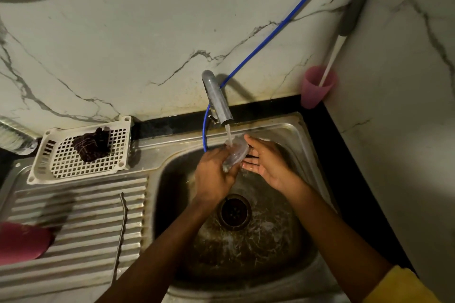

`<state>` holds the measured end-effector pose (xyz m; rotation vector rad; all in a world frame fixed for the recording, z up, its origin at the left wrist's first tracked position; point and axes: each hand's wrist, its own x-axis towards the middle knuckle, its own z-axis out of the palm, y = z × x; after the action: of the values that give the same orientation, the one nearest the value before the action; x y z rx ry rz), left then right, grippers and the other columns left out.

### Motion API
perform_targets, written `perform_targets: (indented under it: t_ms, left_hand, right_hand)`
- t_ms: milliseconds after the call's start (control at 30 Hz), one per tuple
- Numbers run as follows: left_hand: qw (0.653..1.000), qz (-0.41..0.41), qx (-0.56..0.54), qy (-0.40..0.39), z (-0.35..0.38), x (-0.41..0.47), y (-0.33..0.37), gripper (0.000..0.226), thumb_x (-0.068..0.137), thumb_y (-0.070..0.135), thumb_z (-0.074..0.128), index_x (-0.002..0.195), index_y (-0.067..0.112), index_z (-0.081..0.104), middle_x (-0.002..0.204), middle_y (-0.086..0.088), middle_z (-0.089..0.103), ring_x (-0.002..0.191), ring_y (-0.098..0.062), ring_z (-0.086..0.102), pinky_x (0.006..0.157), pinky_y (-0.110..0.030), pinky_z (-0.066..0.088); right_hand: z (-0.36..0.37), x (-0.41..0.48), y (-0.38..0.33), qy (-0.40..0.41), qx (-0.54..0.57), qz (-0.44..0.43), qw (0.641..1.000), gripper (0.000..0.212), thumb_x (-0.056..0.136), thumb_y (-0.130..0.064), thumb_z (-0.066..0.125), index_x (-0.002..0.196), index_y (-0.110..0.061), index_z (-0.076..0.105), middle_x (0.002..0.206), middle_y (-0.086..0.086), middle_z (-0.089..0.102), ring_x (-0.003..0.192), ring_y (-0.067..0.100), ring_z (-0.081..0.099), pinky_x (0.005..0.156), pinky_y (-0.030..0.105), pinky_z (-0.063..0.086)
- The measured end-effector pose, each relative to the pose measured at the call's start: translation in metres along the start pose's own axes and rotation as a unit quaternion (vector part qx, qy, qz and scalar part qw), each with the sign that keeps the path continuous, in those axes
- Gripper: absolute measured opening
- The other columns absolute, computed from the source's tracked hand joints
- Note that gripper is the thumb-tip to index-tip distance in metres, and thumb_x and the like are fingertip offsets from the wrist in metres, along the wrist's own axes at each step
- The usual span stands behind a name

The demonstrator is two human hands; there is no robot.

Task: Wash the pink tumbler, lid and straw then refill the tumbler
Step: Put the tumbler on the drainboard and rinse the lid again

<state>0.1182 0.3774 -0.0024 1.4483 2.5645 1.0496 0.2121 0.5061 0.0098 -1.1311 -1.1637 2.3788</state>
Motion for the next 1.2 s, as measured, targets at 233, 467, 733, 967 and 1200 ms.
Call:
perform_targets:
  t_ms: [233,467,733,967,1200]
  left_hand:
    - [0.999,0.035,-0.012,-0.012,0.0,0.0,-0.02,0.05,0.078,0.047,0.076,0.123,0.027,0.069,0.123,0.003,0.065,0.115,-0.023,0.056,0.088,-0.048,0.049]
    - [0.917,-0.255,-0.308,-0.006,-0.01,0.007,-0.003,0.038,0.089,0.029,0.075,0.124,0.023,0.062,0.124,0.0,0.067,0.116,-0.014,0.063,0.093,-0.028,0.052]
    - [0.812,-0.346,-0.461,-0.094,-0.014,0.015,0.011,0.018,0.101,0.011,0.057,0.112,0.014,0.071,0.103,-0.004,0.077,0.09,-0.015,0.074,0.069,-0.023,0.058]
    - [0.872,-0.255,-0.407,-0.092,-0.009,0.013,0.011,0.023,0.096,0.011,0.064,0.118,0.014,0.07,0.11,-0.002,0.076,0.1,-0.015,0.074,0.084,-0.031,0.06]
    - [0.922,-0.157,-0.336,-0.114,-0.012,0.01,0.004,0.033,0.082,0.005,0.08,0.112,0.013,0.073,0.103,0.0,0.077,0.098,-0.015,0.074,0.09,-0.041,0.06]
  right_hand:
    - [0.009,-0.004,0.01,0.003,0.116,0.044,0.992,0.035,0.094,-0.009,0.059,0.129,-0.012,0.061,0.108,0.009,0.074,0.098,0.021,0.07,0.085,0.035,0.053]
    - [0.002,-0.001,0.014,0.06,0.254,0.083,0.962,0.031,0.096,-0.014,0.041,0.118,-0.005,0.06,0.113,0.018,0.067,0.101,0.028,0.065,0.09,0.037,0.052]
    - [-0.002,-0.001,0.013,0.01,0.117,-0.006,0.993,0.043,0.078,-0.013,0.053,0.117,-0.009,0.068,0.116,0.018,0.07,0.104,0.035,0.067,0.089,0.047,0.056]
    - [-0.023,0.003,0.009,0.017,-0.217,-0.123,0.968,0.044,0.092,-0.005,0.067,0.132,-0.02,0.059,0.12,0.001,0.068,0.113,0.019,0.065,0.094,0.038,0.057]
    - [-0.03,0.002,0.001,-0.043,-0.275,-0.136,0.951,0.053,0.083,0.009,0.067,0.122,-0.026,0.062,0.116,0.005,0.068,0.102,0.018,0.068,0.079,0.033,0.059]
